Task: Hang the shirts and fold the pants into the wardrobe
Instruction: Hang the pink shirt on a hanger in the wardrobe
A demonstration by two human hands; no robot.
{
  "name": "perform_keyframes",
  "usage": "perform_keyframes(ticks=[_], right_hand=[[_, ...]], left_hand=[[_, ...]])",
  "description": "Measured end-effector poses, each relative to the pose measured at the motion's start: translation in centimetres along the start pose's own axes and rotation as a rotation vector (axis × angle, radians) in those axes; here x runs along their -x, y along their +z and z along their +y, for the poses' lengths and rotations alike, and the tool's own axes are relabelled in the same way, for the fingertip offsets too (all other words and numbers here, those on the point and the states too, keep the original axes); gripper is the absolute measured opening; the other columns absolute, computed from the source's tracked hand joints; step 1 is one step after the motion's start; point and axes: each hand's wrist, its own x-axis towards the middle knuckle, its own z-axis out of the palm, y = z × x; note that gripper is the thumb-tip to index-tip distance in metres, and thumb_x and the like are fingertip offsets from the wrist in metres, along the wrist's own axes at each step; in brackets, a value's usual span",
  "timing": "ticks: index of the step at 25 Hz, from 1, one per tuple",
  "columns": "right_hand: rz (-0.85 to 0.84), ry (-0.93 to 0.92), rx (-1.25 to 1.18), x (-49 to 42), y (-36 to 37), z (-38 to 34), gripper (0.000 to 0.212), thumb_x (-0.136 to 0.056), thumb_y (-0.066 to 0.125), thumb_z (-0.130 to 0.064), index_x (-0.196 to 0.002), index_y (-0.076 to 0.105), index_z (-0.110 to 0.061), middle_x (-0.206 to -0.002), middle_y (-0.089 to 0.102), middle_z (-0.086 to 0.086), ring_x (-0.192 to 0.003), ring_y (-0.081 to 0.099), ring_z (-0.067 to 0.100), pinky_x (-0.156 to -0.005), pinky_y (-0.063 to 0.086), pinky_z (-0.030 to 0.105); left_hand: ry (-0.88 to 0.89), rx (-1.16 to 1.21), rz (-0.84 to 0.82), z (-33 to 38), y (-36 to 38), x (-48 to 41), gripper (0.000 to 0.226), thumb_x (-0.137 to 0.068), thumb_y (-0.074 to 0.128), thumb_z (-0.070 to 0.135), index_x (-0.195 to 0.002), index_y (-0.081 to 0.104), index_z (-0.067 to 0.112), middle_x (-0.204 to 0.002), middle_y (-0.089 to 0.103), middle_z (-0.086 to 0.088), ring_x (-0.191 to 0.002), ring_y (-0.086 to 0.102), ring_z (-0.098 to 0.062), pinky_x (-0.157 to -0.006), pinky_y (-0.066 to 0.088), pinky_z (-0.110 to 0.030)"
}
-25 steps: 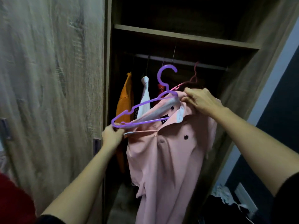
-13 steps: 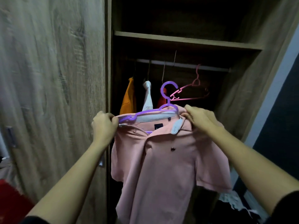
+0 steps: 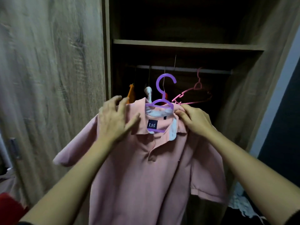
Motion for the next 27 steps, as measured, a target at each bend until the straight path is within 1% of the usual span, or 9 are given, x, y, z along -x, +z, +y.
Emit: perform_keyframes(ticks=[3, 5, 8, 13, 17, 20, 23, 25, 27], right_hand=[[-0.015, -0.051, -0.019, -0.4, 0.3, -0.7, 0.043, -0.088, 0.031, -0.058, -0.089, 0.053, -0.021, -0.087, 0.065, -0.004, -0.09, 0.061, 0.028, -0.066, 0.04, 0.034], [-0.006, -0.059, -0.007, -0.6, 0.1, -0.3, 0.055, -0.085, 0.02, -0.064, -0.092, 0.057, -0.024, -0.093, 0.066, -0.005, -0.094, 0.061, 0.027, -0.069, 0.045, 0.035], [0.026, 0.009, -0.027, -0.8, -0.6, 0.8, 0.056, -0.088, 0.019, -0.058, -0.11, 0.062, -0.029, -0.115, 0.065, -0.001, -0.108, 0.058, 0.029, -0.076, 0.045, 0.035], [-0.104, -0.199, 0.042, -1.2, -0.1, -1.8, 0.039, -0.094, 0.044, -0.045, -0.129, 0.045, -0.028, -0.123, 0.056, -0.003, -0.109, 0.056, 0.024, -0.075, 0.044, 0.035], [-0.157, -0.214, -0.341, -1.2, -0.3, -0.7, 0.046, -0.078, 0.072, -0.029, -0.116, 0.048, -0.019, -0.109, 0.055, -0.007, -0.102, 0.059, 0.017, -0.083, 0.048, 0.033], [-0.106, -0.276, -0.382, -0.2, -0.6, -0.5, 0.062, -0.069, 0.075, -0.024, -0.124, 0.047, -0.016, -0.115, 0.057, -0.004, -0.108, 0.057, 0.01, -0.091, 0.047, 0.032], [-0.012, -0.35, -0.11, -0.5, -0.6, -2.5, 0.063, -0.069, 0.058, -0.048, -0.126, 0.049, -0.022, -0.128, 0.052, -0.006, -0.121, 0.045, 0.01, -0.103, 0.028, 0.037], [-0.037, -0.269, 0.027, -1.8, -0.5, -5.1, 0.053, -0.081, 0.047, -0.057, -0.122, 0.049, -0.023, -0.119, 0.056, -0.005, -0.111, 0.051, 0.015, -0.096, 0.029, 0.036], [-0.068, -0.145, -0.073, -2.9, -0.2, -6.7, 0.041, -0.09, 0.049, -0.048, -0.111, 0.044, -0.013, -0.097, 0.058, 0.002, -0.09, 0.056, 0.024, -0.074, 0.036, 0.032]], left_hand=[[0.094, -0.014, -0.251, -2.7, -0.7, -2.6, 0.066, -0.076, 0.024, 0.067, -0.098, 0.057, 0.015, -0.092, 0.066, -0.009, -0.089, 0.063, -0.033, -0.067, 0.041, -0.038], [0.099, 0.132, -0.256, -4.2, -0.7, -2.6, 0.052, -0.075, 0.028, 0.066, -0.076, 0.048, 0.017, -0.067, 0.059, -0.005, -0.072, 0.061, -0.035, -0.055, 0.036, -0.034], [0.037, 0.314, -0.197, -6.3, -1.3, -1.9, 0.044, -0.074, 0.039, 0.064, -0.069, 0.047, 0.02, -0.051, 0.044, 0.006, -0.056, 0.05, -0.027, -0.053, 0.033, -0.031], [-0.04, 0.436, -0.198, -4.3, -0.7, -1.4, 0.042, -0.073, 0.048, 0.061, -0.112, 0.053, 0.044, -0.084, 0.067, 0.02, -0.084, 0.064, -0.006, -0.071, 0.049, -0.031], [-0.049, 0.528, -0.213, -5.1, -0.4, -0.8, 0.025, -0.074, 0.052, 0.061, -0.099, 0.055, 0.065, -0.086, 0.06, 0.044, -0.085, 0.063, 0.004, -0.074, 0.052, -0.034], [-0.083, 0.505, -0.238, -5.3, -0.4, -0.6, 0.021, -0.073, 0.05, 0.064, -0.092, 0.058, 0.061, -0.075, 0.061, 0.036, -0.07, 0.056, 0.01, -0.065, 0.047, -0.031], [-0.074, 0.412, -0.211, -4.0, 0.1, -0.6, 0.045, -0.071, 0.044, 0.068, -0.101, 0.064, 0.04, -0.075, 0.066, 0.016, -0.077, 0.064, -0.01, -0.063, 0.046, -0.031], [-0.062, 0.371, -0.208, -2.6, 0.6, -0.7, 0.053, -0.072, 0.04, 0.068, -0.104, 0.067, 0.035, -0.084, 0.07, 0.01, -0.085, 0.066, -0.017, -0.066, 0.048, -0.032], [-0.04, 0.374, -0.184, -1.7, 0.9, -0.7, 0.055, -0.074, 0.04, 0.067, -0.109, 0.068, 0.035, -0.096, 0.072, 0.005, -0.092, 0.066, -0.018, -0.07, 0.051, -0.035]])
